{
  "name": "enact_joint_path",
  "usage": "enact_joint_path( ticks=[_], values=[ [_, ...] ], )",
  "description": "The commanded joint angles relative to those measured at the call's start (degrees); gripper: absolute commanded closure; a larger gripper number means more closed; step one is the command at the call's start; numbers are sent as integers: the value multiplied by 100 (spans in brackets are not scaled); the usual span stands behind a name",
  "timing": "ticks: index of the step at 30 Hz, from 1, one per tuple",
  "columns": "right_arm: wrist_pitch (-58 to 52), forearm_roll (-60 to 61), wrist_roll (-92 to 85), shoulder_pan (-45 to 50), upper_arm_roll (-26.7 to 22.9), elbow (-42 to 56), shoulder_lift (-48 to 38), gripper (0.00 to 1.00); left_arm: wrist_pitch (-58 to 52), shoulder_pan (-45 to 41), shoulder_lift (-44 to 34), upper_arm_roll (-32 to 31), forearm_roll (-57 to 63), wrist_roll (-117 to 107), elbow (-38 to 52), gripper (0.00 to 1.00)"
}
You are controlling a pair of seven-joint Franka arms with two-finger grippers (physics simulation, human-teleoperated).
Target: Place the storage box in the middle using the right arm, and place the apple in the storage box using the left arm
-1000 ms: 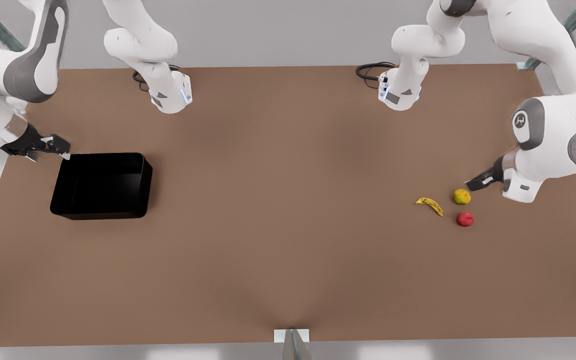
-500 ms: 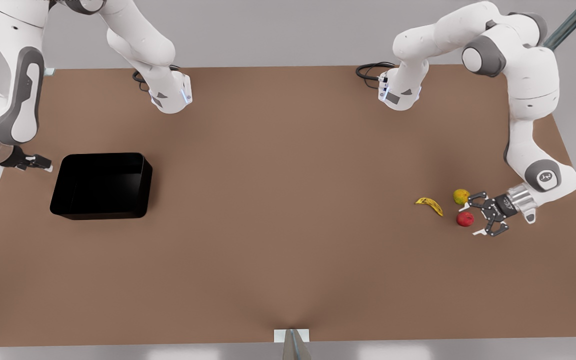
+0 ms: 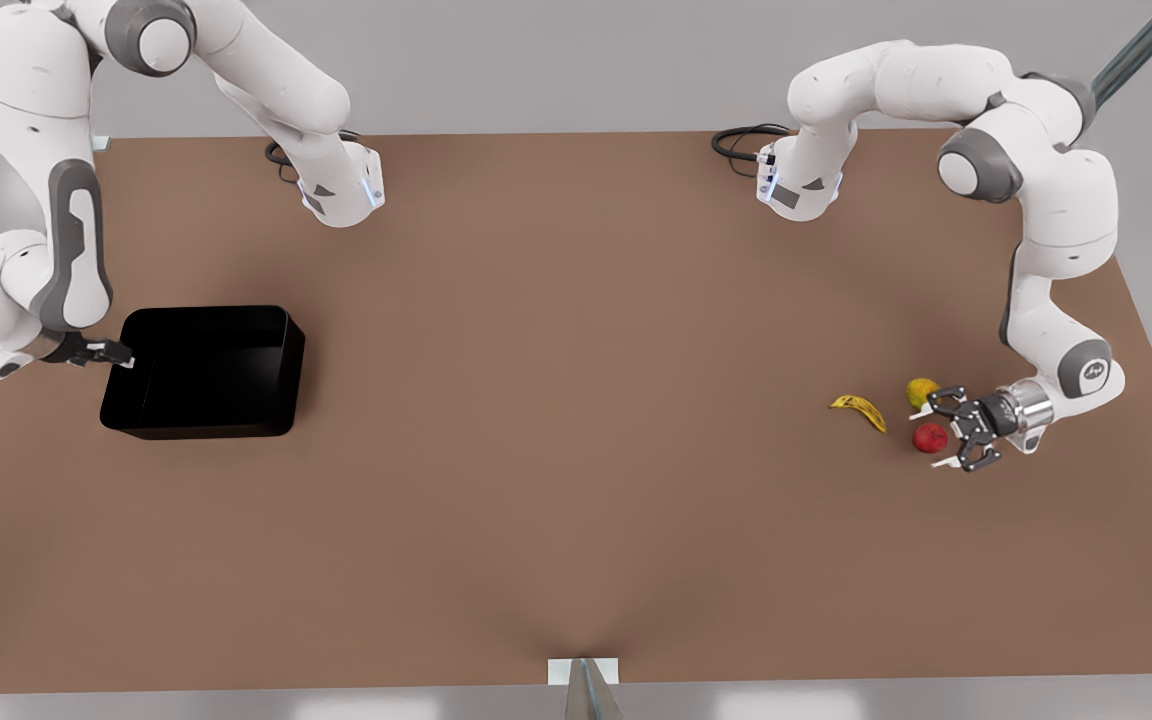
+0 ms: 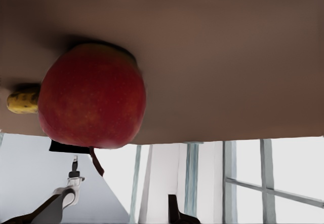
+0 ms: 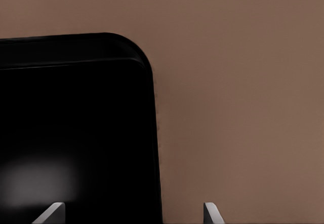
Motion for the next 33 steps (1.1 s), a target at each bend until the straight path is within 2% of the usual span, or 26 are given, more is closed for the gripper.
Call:
enact_joint_path(
  ticks=[1,4,6,9,14,15,17,20,24,26,29,33],
  values=[
    [49,0,-26,0,0,8,42,0,-27,22,67,-12,-10,3,93,0],
    [331,9,-27,0,9,17,315,0,-387,84,269,-65,218,47,594,0],
    [366,18,-27,0,35,-1,429,0,-748,180,454,-206,631,21,1244,0],
    [366,202,-185,9,35,-1,543,0,-1398,620,841,-399,983,-347,2009,0],
    [366,211,-255,9,44,-9,614,0,-1601,620,955,-425,763,-471,2027,0],
    [366,211,-264,17,44,-9,614,17,-1495,620,964,-531,772,-445,1965,0],
    [366,202,-255,26,44,34,702,34,-1399,585,1034,-531,763,-418,1939,0],
    [357,211,-255,44,61,34,719,79,-1442,567,1043,-531,833,-419,1948,0],
    [260,220,-396,26,70,43,693,79,-1548,541,1034,-531,1080,-419,1948,0],
    [208,782,-888,79,70,35,710,79,-1627,541,1034,-531,1115,-392,1939,0],
    [199,809,-914,97,79,26,711,79,-1557,541,1104,-531,1176,-366,1939,0],
    [-434,1345,-1283,88,202,122,684,79,-1407,514,1184,-513,1396,-190,1948,0]
  ],
)
